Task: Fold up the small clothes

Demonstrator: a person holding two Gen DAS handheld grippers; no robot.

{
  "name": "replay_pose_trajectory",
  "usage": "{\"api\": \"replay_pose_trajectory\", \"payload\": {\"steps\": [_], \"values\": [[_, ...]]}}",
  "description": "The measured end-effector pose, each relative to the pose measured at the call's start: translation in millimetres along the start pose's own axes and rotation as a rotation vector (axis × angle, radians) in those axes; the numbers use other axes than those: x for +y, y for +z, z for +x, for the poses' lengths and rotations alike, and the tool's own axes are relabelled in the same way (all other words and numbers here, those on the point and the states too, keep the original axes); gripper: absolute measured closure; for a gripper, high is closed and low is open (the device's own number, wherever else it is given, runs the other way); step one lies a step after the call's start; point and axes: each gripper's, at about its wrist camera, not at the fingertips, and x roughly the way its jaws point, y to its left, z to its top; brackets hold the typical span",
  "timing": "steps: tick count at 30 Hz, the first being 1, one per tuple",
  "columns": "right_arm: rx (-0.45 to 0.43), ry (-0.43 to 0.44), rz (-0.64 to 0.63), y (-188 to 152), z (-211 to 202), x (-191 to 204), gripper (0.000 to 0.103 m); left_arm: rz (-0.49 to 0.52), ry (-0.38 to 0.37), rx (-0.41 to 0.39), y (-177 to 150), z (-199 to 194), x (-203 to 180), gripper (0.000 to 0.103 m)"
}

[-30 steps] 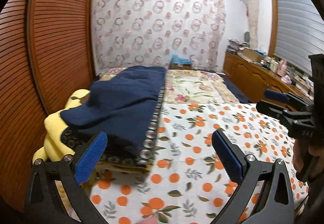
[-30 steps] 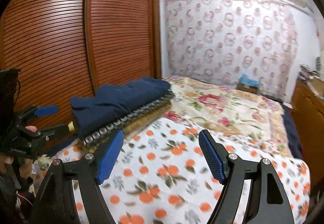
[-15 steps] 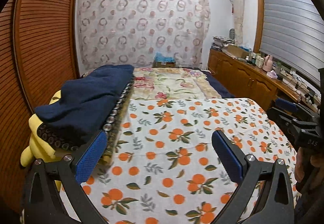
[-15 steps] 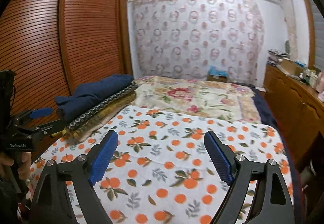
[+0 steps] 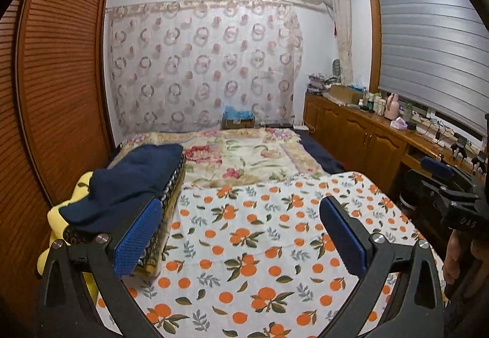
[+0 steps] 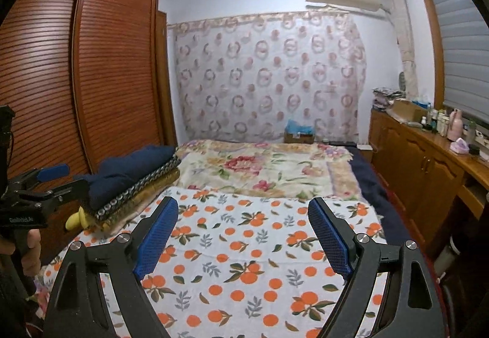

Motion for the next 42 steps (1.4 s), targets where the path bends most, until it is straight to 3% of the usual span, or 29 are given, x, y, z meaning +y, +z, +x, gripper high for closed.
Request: {"api": "replay_pose_trajectory", "payload": {"steps": [14,42], "values": [[-0.025,-0.057,0.004,-14.5,-4.6,12.5,0.015,0.005,0.012,-0.023,7.2,-9.2,-2.3,0.000],[-0.028,-0.058,0.002,-15.3,-6.5,5.0,0.015,0.004,0.011,-0.023,7.9,-8.9,-2.1,0.000]]}}
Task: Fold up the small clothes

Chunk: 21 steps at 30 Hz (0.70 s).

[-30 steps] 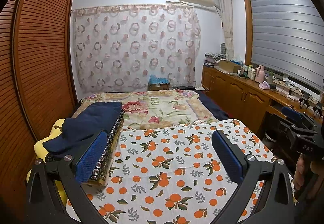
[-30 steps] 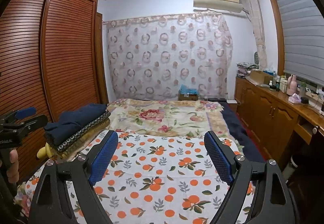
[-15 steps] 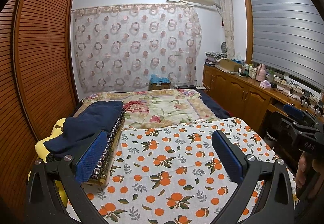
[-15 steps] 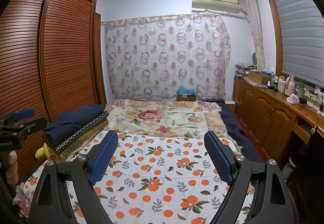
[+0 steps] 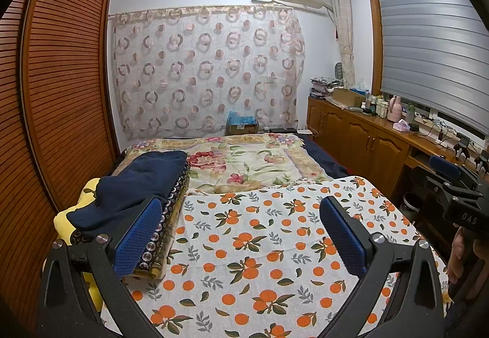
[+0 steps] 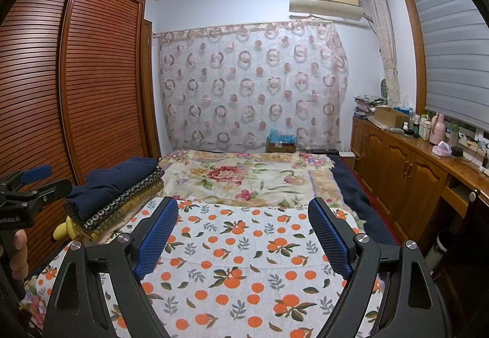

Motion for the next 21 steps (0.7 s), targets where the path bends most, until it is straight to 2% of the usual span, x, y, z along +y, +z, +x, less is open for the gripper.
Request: {"api": "replay_pose_trajectory", "payload": {"steps": [21], "values": [[-0.001,-0.002,-0.002,-1.4,0.4,-5.1,0.015,0.002,0.001,0.001,0.0,1.0,-0.4,0.000]]}}
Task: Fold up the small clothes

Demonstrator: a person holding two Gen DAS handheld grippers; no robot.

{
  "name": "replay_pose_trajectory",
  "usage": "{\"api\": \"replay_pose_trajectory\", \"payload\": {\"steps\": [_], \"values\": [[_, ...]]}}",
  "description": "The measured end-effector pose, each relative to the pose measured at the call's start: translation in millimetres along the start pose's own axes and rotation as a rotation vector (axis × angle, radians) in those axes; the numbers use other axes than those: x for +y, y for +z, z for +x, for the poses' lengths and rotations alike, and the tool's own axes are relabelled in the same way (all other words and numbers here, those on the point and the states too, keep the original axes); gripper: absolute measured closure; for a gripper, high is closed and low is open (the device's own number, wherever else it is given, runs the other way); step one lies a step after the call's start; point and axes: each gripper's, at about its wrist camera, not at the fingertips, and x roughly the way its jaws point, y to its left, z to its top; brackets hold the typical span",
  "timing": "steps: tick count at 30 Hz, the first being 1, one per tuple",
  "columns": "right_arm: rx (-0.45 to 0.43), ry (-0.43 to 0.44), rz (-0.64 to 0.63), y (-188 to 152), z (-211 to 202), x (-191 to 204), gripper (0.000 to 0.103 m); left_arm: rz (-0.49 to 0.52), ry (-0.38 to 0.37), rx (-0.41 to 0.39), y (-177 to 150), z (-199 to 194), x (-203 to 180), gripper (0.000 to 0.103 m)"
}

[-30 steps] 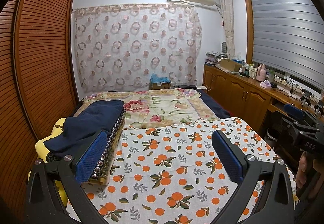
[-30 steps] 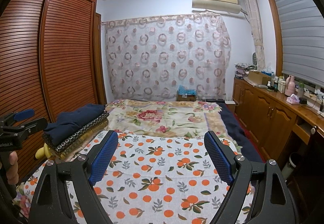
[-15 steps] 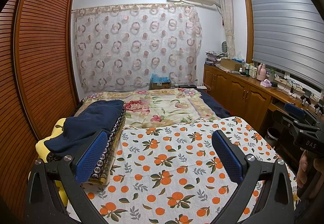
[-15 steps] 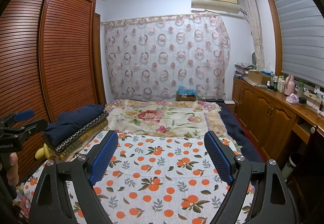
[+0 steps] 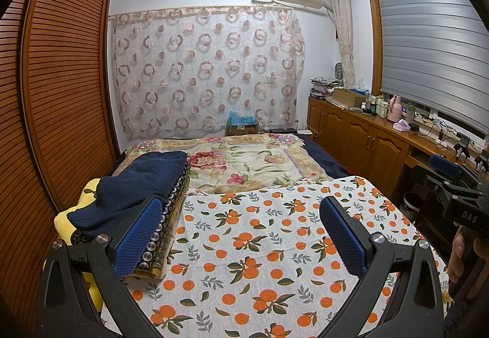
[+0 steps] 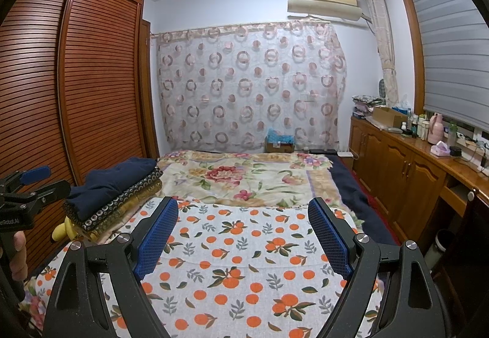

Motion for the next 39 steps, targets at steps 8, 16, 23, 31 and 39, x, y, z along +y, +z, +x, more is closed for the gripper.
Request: {"api": "replay_pose_trajectory", "payload": {"steps": [8,16,23,31,39], "values": [[0.000,0.002,0.002,-0.2,0.2,-2.6,0.015,0.001,0.000,-0.001,0.4,-0.3,-0.4,0.000],[0.001,0.001,0.003,0.2,1.4,-5.0,0.015,0.001,0.001,0.000,0.3,0.0,-0.5,0.000],[-0.001,0.003,0.004,-0.8,1.2,-5.6,0.015,0.002,0.000,0.001,0.4,0.0,-1.0,0.000],[0.000,0.004,0.005,-1.2,1.5,-6.8,0.015,0.002,0.001,0.000,0.2,0.1,-1.5,0.000],[0.000,0.004,0.004,-1.4,1.7,-7.4,0.015,0.005,0.001,0.001,0.8,-0.1,-2.7,0.000]]}}
